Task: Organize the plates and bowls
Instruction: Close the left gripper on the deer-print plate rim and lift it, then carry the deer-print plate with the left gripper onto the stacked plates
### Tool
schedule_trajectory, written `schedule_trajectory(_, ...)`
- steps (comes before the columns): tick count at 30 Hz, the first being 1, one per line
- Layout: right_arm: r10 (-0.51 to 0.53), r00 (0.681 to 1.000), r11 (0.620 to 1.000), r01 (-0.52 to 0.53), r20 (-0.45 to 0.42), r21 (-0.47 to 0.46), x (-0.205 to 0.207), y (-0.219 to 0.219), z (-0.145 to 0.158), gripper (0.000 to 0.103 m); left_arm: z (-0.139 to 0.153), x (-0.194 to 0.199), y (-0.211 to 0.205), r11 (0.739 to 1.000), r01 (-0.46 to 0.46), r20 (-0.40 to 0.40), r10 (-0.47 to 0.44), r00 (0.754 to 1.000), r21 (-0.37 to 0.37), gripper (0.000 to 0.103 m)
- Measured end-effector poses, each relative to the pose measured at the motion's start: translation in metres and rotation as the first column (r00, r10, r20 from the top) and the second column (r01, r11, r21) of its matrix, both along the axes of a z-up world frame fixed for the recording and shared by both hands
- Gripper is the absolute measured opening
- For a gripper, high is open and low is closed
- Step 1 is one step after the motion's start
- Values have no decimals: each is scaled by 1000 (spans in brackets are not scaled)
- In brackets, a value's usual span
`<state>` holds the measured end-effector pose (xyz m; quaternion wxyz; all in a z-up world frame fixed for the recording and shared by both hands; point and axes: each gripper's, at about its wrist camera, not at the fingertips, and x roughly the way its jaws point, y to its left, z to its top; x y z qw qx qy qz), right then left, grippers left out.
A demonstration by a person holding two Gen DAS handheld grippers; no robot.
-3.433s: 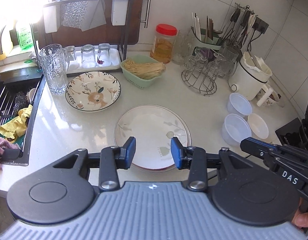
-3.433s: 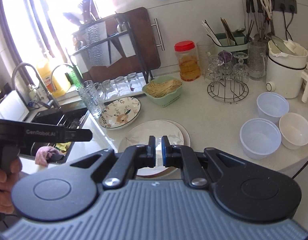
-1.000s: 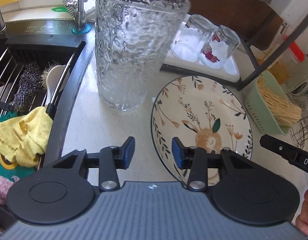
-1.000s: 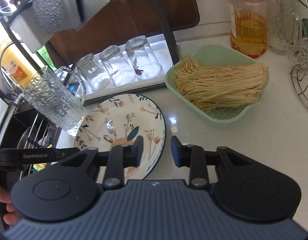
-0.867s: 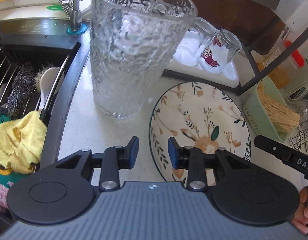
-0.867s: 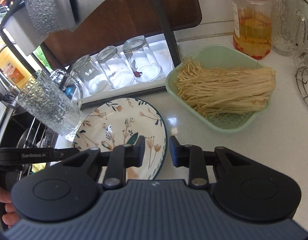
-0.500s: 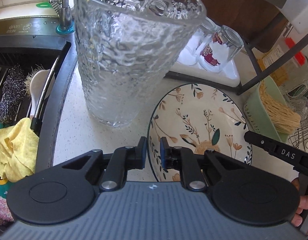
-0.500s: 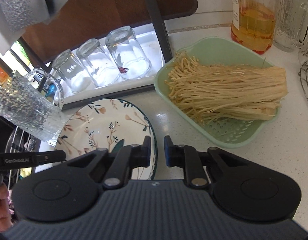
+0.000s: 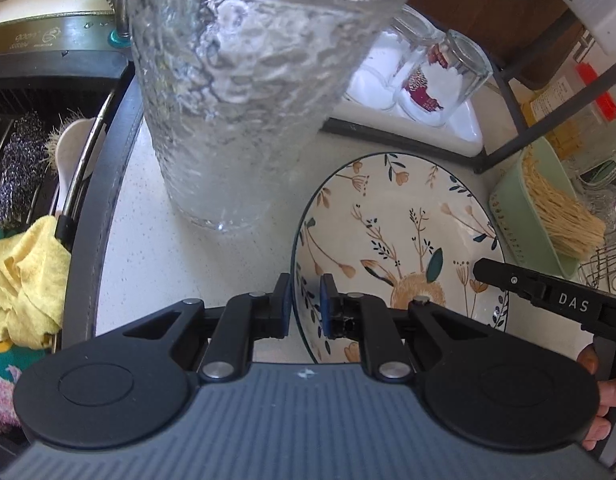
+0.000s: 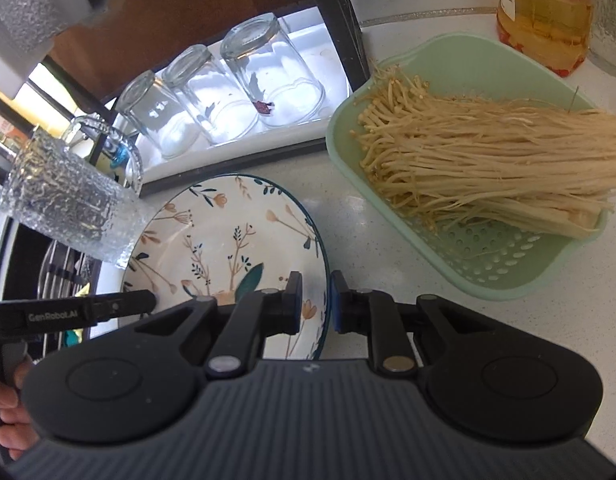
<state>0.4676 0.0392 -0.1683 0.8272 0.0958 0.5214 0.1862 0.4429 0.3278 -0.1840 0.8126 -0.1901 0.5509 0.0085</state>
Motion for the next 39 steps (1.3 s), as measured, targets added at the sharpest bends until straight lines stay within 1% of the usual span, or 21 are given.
schedule_trajectory(3, 9, 1000, 1000, -9, 4, 7, -6, -6, 8, 18, 11, -7, -6, 1000, -7, 7, 7, 1000, 4, 16)
schedule_trajectory(9, 13, 1000, 1000, -14, 28, 26, -24, -25, 32, 18, 40, -23, -18, 1000, -23, 46, 24, 999, -20, 16)
schedule_trajectory(14, 7, 999, 999, -9, 42, 36, -43, -47, 52, 18, 62, -38, -41, 1000, -9, 73, 11, 997, -21, 16)
schedule_trajectory(20, 0, 999, 1000, -2, 51, 29, -70, -74, 67, 18, 77, -59, -70, 1000, 6, 72, -5, 997, -17, 16)
schedule_trajectory(23, -17, 999, 999, 15, 49, 39, -84, -89, 70, 18, 77, -69, -86, 999, 28, 67, -26, 997, -18, 16)
schedule_trajectory(27, -62, 998, 997, 60, 28, 53, -111, -108, 64, 18, 65, -77, -103, 997, 80, 39, -79, 996, -14, 16)
schedule_trajectory(31, -102, 995, 993, 102, 3, 60, -140, -122, 51, 18, 59, -84, -119, 990, 140, 32, -140, 990, 1, 16)
schedule_trajectory(34, -115, 993, 991, 115, 0, 63, -157, -127, 45, 18, 56, -90, -129, 982, 189, 47, -190, 981, 28, 16)
schedule_trajectory(39, -132, 991, 990, 132, 2, 54, -176, -135, 35, 18, 46, -96, -139, 977, 212, 41, -213, 976, 25, 16)
